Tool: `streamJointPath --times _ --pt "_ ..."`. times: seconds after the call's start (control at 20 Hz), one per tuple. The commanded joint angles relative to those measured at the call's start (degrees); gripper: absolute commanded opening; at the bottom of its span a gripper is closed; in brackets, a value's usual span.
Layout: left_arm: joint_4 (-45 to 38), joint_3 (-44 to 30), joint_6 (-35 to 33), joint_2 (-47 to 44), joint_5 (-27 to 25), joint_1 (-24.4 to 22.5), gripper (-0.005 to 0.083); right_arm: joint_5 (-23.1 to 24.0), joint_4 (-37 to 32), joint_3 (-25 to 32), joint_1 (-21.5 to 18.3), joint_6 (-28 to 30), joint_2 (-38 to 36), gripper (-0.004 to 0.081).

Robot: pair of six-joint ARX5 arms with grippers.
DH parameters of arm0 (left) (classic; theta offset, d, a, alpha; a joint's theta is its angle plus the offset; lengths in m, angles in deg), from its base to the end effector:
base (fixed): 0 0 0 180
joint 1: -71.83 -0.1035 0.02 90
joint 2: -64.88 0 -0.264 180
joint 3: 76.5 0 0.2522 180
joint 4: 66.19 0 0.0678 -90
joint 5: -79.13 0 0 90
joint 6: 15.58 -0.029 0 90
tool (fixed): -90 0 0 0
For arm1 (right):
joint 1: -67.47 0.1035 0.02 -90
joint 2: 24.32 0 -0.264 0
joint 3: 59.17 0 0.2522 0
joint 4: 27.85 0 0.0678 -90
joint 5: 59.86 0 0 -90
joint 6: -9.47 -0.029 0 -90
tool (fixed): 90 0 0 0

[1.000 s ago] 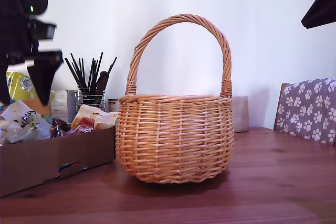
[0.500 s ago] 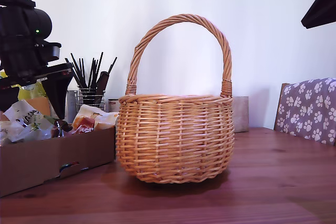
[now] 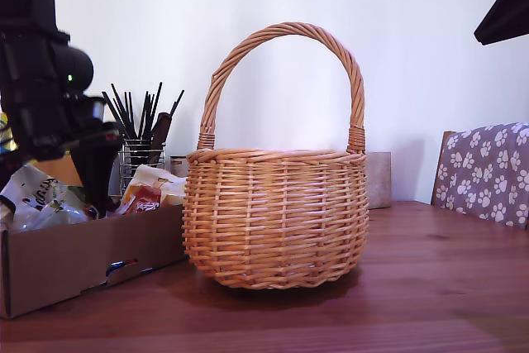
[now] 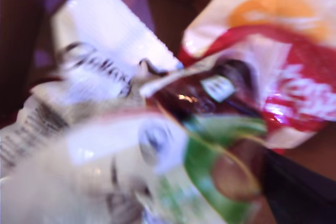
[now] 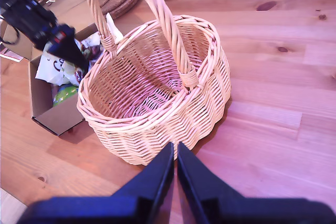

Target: Move the bags of Easter eggs from the cardboard box on the left into the woven basket on the right side.

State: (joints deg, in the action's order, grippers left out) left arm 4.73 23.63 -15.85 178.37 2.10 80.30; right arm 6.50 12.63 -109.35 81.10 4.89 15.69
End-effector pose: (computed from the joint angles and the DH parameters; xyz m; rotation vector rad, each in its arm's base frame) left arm 0.3751 -0.0624 0.1918 -0.0543 1.4763 -0.3074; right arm 0.1406 0.0461 0.2701 0.1222 0.5615 0.6134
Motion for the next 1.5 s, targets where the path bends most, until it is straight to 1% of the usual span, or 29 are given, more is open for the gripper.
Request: streamJointPath --times 0.0,0.05,0.1,0.15,0.25,0.3,0.35,0.4,0.6,1.0,1.2,1.3,1.45 --pt "-0.2 -1.2 0.2 2.3 -0.1 0.3 0.0759 -0.3 -0.2 -0.8 0.2 0.2 0.0 -0.0012" --pt "-0.3 -1.1 -0.2 2.2 -0.4 0.3 0.0712 -0.3 -0.2 -0.8 0.2 0.2 0.0 -0.0012" --pt "-0.1 -1.0 -0.2 2.1 -0.7 0.3 0.0642 -0.3 -0.2 -0.8 0.2 0.2 0.0 -0.0012" --pt "0.3 -1.0 -0.4 2.0 -0.8 0.3 0.0533 -0.3 -0.2 -0.8 0.2 0.2 0.0 -0.0012" --pt "1.6 -0.8 -1.8 1.9 -0.7 0.3 0.0278 -0.3 -0.2 -0.8 0.2 0.2 0.0 -0.0012" --pt "2.5 -0.3 -1.9 1.9 -0.5 0.3 0.0191 -0.3 -0.2 -0.8 0.2 0.2 0.0 -0.0012" --pt "3.5 0.4 -2.2 1.9 -0.2 0.3 0.0142 -0.3 -0.2 -0.8 0.2 0.2 0.0 -0.0012" --pt "4.5 1.1 -2.3 1.9 0.2 0.3 0.0128 -0.3 -0.2 -0.8 0.2 0.2 0.0 -0.0012" --pt "8.5 4.9 -2.8 0.1 0.2 0.3 0.0127 -0.3 -0.2 -0.8 0.2 0.2 0.0 -0.0012" --pt "9.3 5.9 -3.2 -11.5 0.8 -0.9 0.0127 -0.3 0.2 -0.8 0.2 0.2 0.0 -0.0012" --pt "9.5 5.9 -3.2 -18.9 5.9 -0.9 0.0127 -0.3 0.2 -0.8 0.2 0.2 0.0 -0.0012" --pt "10.1 5.9 -3.2 -21.7 9.6 -0.7 0.0127 -0.3 0.2 -0.8 0.2 0.2 0.0 -0.0012" --pt "12.1 5.9 -3.2 -24.0 17.0 0.7 0.0127 -0.3 0.2 -0.8 0.2 0.2 0.0 -0.0012"
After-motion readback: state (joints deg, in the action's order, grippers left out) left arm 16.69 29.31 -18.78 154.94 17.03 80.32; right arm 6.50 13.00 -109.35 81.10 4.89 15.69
